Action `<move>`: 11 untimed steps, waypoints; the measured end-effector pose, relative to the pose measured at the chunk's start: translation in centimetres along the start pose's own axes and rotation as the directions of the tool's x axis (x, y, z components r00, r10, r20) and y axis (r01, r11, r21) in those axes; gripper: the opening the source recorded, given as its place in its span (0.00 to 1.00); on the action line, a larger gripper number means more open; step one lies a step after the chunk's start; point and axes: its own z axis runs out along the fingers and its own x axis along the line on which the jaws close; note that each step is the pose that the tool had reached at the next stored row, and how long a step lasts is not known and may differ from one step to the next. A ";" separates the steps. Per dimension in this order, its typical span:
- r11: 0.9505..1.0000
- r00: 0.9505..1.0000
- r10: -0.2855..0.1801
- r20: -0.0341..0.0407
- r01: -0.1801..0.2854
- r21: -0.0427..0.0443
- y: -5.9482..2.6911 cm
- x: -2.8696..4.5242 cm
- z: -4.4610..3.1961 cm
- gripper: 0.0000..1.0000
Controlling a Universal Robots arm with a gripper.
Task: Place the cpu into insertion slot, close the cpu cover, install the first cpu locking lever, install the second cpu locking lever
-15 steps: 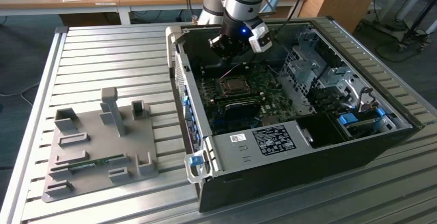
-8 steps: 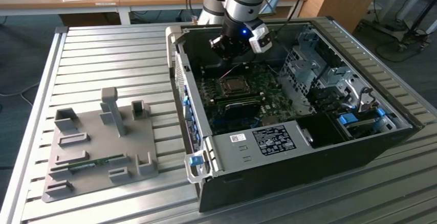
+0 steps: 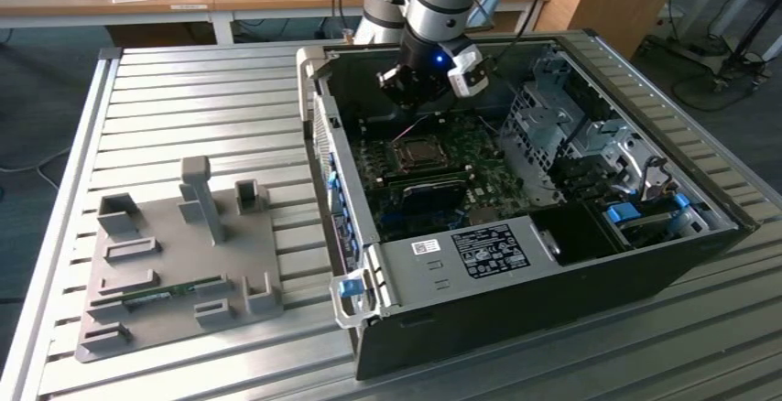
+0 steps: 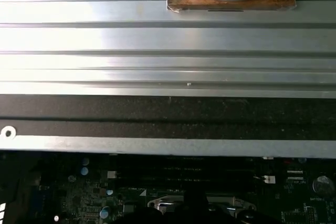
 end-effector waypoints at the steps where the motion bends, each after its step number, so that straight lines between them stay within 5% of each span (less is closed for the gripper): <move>1: 1.000 1.000 0.000 0.000 0.000 0.000 0.00 -0.03 0.08 0.11; 11: 1.000 1.000 0.000 0.000 0.000 0.000 0.03 -0.43 0.61 0.11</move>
